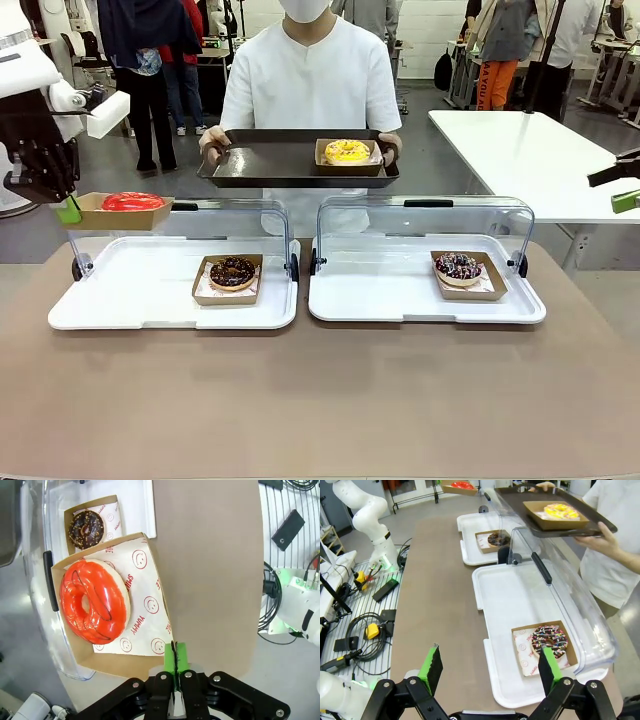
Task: Provide the desired donut to the person.
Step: Place the picked Paper togo box onto the Handle tray extended by the person.
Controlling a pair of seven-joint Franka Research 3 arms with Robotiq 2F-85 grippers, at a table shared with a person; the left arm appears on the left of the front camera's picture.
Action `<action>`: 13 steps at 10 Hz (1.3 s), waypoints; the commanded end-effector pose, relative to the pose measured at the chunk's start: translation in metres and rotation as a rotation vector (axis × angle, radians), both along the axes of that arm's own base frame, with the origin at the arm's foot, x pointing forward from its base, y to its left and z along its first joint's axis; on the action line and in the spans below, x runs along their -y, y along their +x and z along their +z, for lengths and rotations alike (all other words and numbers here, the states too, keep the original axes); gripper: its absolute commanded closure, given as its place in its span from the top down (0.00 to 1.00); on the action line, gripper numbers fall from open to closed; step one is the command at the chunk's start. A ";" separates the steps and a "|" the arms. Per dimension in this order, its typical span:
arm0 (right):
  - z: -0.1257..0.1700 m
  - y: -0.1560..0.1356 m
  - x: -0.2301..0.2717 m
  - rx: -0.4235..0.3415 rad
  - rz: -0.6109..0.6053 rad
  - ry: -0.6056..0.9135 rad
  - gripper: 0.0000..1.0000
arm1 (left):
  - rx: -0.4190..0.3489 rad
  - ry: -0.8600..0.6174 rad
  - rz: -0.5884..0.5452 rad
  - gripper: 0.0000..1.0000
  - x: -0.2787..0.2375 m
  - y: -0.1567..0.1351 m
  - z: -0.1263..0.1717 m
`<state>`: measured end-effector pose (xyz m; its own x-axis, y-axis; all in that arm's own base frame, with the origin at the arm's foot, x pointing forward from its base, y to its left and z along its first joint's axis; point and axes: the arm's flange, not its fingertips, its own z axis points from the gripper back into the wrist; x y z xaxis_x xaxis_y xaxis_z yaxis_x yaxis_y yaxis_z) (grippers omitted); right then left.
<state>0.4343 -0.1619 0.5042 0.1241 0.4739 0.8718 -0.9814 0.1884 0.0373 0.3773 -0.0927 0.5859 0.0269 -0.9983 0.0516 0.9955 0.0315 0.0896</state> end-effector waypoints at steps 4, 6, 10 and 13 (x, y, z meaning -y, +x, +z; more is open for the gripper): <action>0.000 0.000 0.000 0.000 0.000 0.001 1.00 | 0.009 0.008 0.008 0.00 0.000 -0.002 0.003; 0.000 0.000 0.000 0.000 0.000 0.001 1.00 | 0.009 0.008 0.008 0.00 0.000 -0.002 0.003; 0.000 0.000 0.000 0.000 0.000 0.001 1.00 | 0.009 0.008 0.008 0.00 0.000 -0.002 0.003; 0.000 0.000 0.000 0.000 0.000 0.001 1.00 | 0.026 -0.001 -0.024 0.01 0.012 -0.013 0.043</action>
<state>0.4343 -0.1619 0.5042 0.1241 0.4739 0.8718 -0.9814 0.1884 0.0374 0.3733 -0.0975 0.6027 0.0128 -0.9984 0.0548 0.9943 0.0184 0.1046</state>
